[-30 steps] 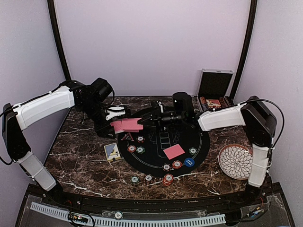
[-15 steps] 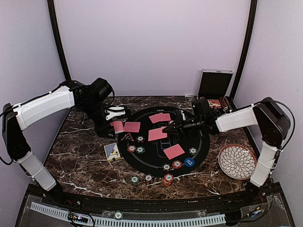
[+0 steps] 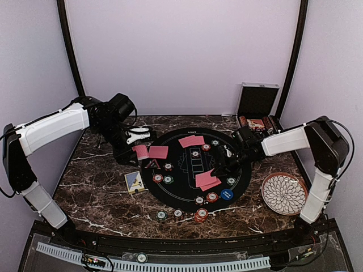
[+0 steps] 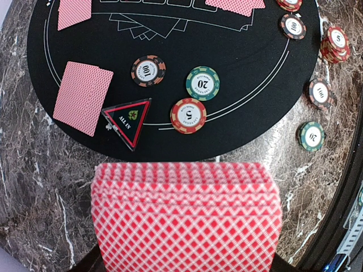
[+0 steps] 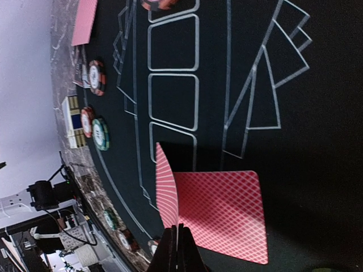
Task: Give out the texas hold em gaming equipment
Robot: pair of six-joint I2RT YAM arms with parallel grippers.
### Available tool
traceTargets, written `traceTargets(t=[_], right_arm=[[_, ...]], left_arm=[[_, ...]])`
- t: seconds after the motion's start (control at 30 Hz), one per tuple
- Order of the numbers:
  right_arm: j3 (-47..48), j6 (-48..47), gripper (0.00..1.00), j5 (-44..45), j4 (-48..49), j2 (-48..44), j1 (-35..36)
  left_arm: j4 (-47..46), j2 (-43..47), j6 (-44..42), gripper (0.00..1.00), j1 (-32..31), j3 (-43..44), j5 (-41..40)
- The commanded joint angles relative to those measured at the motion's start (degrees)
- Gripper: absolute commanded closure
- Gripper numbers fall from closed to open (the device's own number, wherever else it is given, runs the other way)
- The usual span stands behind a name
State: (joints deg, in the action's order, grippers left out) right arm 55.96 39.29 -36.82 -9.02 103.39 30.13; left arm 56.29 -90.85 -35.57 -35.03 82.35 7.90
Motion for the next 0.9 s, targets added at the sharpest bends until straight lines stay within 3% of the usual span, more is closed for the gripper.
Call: traceTargets(t=[0.0, 0.17, 0.3, 0.43, 0.6, 0.87], right_arm=[[2.13, -6.79, 0.97, 6.63, -7.33, 0.99, -0.08], [3.93, -9.57, 0.85, 10.79, -11.51, 0.78, -0.07], [5.20, -11.36, 0.59, 12.99, -14.66, -0.02, -0.07], [7.66, -13.02, 0.45, 15.53, -17.71, -1.32, -0.07], [11.85, -13.28, 0.42, 16.47, -17.75, -1.85, -0.03], [16.88, -11.51, 0.48, 13.21, -12.23, 5.62, 1.56]], left_arm=[[0.82, 1.89, -0.33, 1.00, 0.18, 0.29, 0.86], [1.09, 1.82, -0.39, 1.00, 0.14, 0.27, 1.14], [1.51, 1.63, -0.45, 1.00, 0.14, 0.29, 1.67], [1.58, 1.64, -0.46, 1.00, 0.18, 0.36, 1.67], [1.62, 1.73, -0.46, 1.00, 0.14, 0.40, 1.66], [1.88, 1.68, -0.24, 1.00, 0.13, 0.96, 1.64]])
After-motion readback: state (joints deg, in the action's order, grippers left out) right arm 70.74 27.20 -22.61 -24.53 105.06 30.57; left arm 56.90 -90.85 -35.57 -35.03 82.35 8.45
